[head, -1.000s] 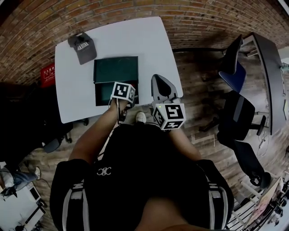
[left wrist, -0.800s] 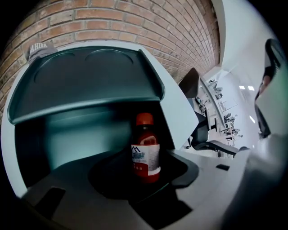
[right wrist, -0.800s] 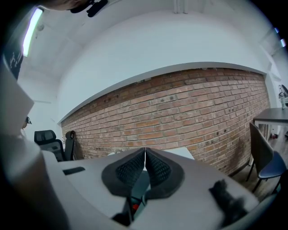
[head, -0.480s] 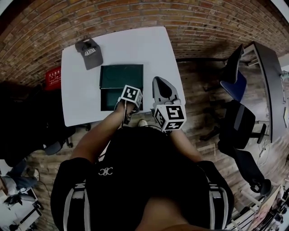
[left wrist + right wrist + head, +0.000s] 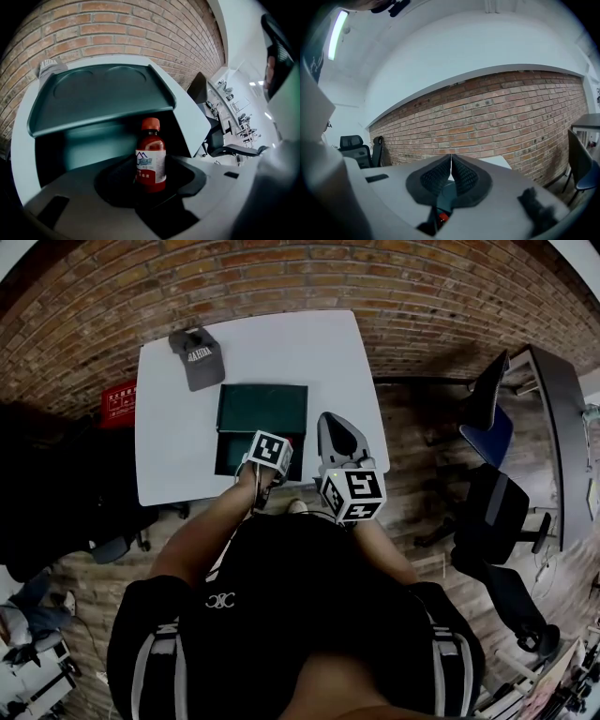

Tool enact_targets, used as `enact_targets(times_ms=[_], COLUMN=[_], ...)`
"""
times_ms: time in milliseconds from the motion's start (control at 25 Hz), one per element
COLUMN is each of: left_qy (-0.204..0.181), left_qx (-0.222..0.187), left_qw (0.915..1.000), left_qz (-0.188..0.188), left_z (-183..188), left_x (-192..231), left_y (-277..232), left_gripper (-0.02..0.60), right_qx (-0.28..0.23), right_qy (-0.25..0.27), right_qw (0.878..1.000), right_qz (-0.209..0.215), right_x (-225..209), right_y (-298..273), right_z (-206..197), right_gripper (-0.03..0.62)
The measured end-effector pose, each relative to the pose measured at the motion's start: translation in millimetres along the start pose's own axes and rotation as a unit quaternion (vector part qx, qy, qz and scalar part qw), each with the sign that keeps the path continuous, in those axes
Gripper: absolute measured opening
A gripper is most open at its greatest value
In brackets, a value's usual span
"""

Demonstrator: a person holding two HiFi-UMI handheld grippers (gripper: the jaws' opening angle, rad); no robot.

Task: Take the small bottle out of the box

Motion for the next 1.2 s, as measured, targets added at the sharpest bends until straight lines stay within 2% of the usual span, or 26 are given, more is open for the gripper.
enact_targets(times_ms=[240,440,560,680,800,880,1040,1200], left_qy=[-0.023,-0.059,-0.076,-0.069,-0.049,-0.043,-0.051,-0.064], left_qx=[-0.046,-0.083,-0.129,-0.197,-0.276,-0.331,-0.429,-0.504], left_qw=[0.9986,0.9948,0.9887,0.9780,0.9599,0.9424,0.8996,0.8570], left_qz=[0.009,-0.007,0.002,0.006,0.011,0.024,0.062,0.087], left_z=[-10,-22,-24,-22,-19,-17,-13,-13], left_x=[14,21,27,34,45,52,59,54], left_y=[27,53,78,108,138,159,202,237], left_gripper=[0.202,0.202,0.202,0.202,0.202,0.202,0.202,0.202], right_qx=[0.007,0.013,0.011,0.009,0.006,0.000,-0.014,-0.026], right_qy=[-0.004,-0.001,0.003,0.003,0.006,0.008,0.014,0.029], right_qw=[1.000,1.000,1.000,1.000,1.000,1.000,1.000,0.999], right_qz=[0.004,0.012,0.015,0.017,0.020,0.020,0.017,0.030], right_x=[13,33,46,59,74,83,99,111], right_y=[-7,-15,-21,-25,-28,-31,-33,-31], right_z=[-4,-4,0,1,2,3,7,11], right_gripper=[0.031,0.031,0.031,0.031,0.031,0.031,0.029,0.029])
Point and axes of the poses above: the fingertips, and each gripper's own axes: y backward along the fingers, x to its left, z out of its top, the point moved 9 cm from there along y, backward along the fingers, and after that the axes turned 1 degree about -z, right-handed, at the moved point
